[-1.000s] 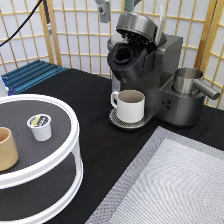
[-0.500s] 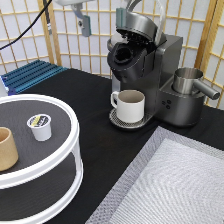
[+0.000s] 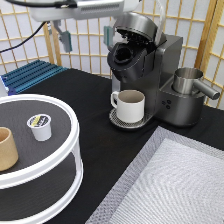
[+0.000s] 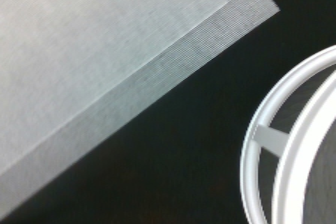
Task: Make coffee
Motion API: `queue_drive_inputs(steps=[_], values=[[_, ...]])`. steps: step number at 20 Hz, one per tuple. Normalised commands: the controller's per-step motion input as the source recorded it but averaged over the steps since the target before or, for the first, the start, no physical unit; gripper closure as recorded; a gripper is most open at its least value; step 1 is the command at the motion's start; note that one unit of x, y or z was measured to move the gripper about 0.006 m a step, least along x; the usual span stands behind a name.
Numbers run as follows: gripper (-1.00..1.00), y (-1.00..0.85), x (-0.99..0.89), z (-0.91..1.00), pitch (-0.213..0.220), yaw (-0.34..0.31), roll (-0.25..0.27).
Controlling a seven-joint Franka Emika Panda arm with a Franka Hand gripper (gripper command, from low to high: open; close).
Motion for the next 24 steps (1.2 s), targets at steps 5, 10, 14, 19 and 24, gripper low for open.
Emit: queue_drive_inputs(steps=[5, 10, 14, 19, 24], values=[[-1.00, -0.16, -0.04, -0.31, -0.099, -0.331, -0.043], [-1.00, -0.10, -0.30, -0.34, -0.005, -0.301, -0.115], [-1.00, -0.04, -0.51, -0.36, 0.011, -0.233, -0.169], [-1.00, -0.02, -0.67, -0.34, 0.007, -0.159, -0.171], [-1.00, -0.15, -0.92, -0.17, -0.047, -0.046, -0.095]])
